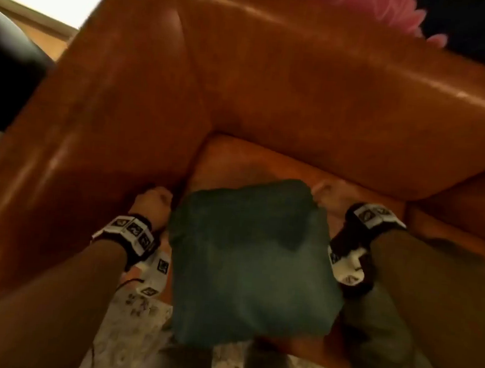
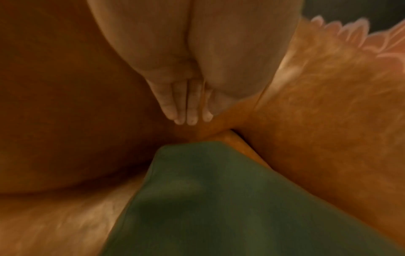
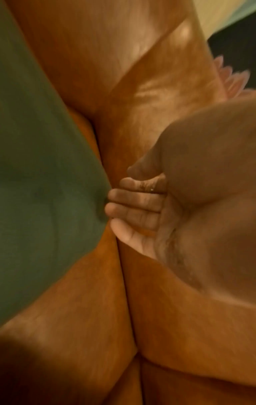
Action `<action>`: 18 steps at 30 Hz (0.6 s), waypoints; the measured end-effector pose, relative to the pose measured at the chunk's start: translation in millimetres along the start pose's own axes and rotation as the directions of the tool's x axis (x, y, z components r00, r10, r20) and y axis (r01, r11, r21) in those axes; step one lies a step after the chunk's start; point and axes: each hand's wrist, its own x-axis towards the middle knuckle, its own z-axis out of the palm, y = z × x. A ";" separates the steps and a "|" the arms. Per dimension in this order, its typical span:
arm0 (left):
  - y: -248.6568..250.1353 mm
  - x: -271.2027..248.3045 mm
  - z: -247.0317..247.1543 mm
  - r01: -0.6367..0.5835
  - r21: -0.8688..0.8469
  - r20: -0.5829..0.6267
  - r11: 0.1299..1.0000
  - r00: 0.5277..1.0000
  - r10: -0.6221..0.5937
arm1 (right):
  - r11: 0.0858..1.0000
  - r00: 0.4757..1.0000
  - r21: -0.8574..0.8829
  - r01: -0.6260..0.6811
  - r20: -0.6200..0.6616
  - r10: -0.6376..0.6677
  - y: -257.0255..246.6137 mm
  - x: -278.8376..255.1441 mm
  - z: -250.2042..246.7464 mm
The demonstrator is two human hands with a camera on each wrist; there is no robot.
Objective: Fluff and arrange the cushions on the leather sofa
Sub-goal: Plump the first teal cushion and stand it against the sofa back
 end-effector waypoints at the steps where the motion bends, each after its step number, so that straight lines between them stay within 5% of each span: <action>1: 1.1 12.1 2.7 0.018 0.005 0.030 1.000 0.999 -0.018 | 0.999 1.000 -0.034 -0.015 -0.008 0.015 1.8 15.2 0.9; 4: -3.4 41.3 18.3 0.013 0.082 0.154 0.997 0.988 -0.025 | 0.990 0.990 -0.055 -0.129 -0.066 0.126 -0.5 47.6 2.0; 9: -6.9 68.7 45.5 -0.061 0.257 0.477 0.965 0.876 -0.072 | 0.963 0.997 -0.268 -0.023 -0.081 0.001 16.5 82.4 28.9; 12: -0.2 73.8 47.9 -0.134 0.321 0.576 0.937 0.813 -0.082 | 0.947 0.993 -0.320 0.026 0.118 0.013 19.1 81.5 33.5; 14: 5.6 70.1 53.5 -0.151 0.274 0.514 0.950 0.858 -0.012 | 0.961 0.980 -0.275 0.033 0.196 0.023 21.0 76.0 36.0; 18: 14.0 50.2 67.9 -0.045 -0.080 0.196 0.996 0.979 0.060 | 0.973 0.999 -0.229 -0.023 -0.035 0.016 32.1 79.0 36.3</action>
